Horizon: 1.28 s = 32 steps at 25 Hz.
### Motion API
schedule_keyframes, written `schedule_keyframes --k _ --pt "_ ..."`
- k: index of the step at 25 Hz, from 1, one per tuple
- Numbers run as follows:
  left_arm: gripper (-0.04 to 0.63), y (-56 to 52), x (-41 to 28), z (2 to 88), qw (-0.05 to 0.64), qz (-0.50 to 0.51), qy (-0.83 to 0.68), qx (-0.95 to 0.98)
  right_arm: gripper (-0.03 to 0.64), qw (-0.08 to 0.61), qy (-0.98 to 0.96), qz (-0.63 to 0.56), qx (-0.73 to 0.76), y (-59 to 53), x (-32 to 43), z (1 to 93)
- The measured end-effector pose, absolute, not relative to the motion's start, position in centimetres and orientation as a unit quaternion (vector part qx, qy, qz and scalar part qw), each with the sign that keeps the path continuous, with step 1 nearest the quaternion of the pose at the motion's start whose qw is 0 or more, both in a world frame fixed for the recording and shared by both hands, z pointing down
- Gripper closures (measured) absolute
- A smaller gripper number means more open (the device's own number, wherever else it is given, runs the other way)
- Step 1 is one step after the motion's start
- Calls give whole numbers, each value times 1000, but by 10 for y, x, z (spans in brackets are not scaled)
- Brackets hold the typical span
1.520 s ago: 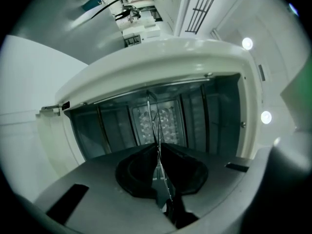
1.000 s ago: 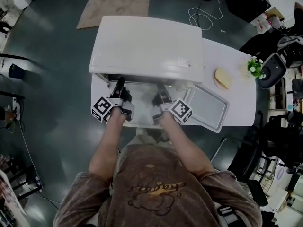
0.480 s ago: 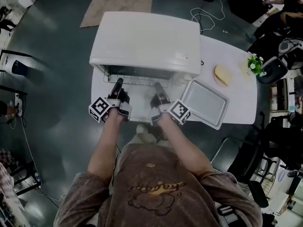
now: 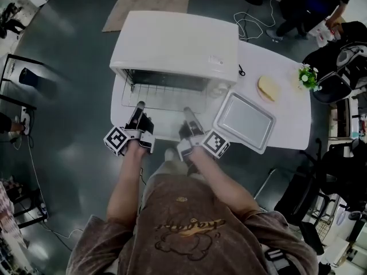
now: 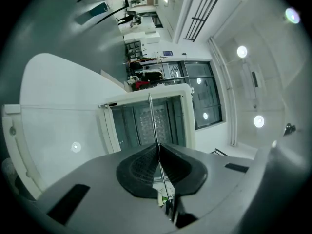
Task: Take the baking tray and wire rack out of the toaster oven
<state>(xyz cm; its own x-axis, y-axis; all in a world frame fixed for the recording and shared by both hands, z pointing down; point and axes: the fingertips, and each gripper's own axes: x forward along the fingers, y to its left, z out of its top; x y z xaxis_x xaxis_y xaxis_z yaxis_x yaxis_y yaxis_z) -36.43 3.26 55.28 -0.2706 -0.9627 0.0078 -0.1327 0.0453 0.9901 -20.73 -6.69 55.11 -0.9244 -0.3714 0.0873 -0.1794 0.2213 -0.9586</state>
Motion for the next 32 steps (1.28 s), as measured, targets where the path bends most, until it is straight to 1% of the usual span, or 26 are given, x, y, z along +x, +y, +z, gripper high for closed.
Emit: schedule_keyframes --k 7,14,17,21,32 --pt "586 54 -348 542 380 -533 -602 457 604 83 791 -590 -141 -49 -195 539" --pt "586 78 -328 535 370 -538 -602 459 604 54 783 -601 -152 -29 -172 545" --pt "586 85 -319 529 363 -541 -601 464 604 74 790 -596 -123 -26 -171 532" --pt "588 95 -297 523 357 -548 -598 464 605 83 805 -578 -100 -22 -157 520" --pt "588 137 -236 516 357 -546 -602 460 606 65 815 -572 -67 13 -105 507"
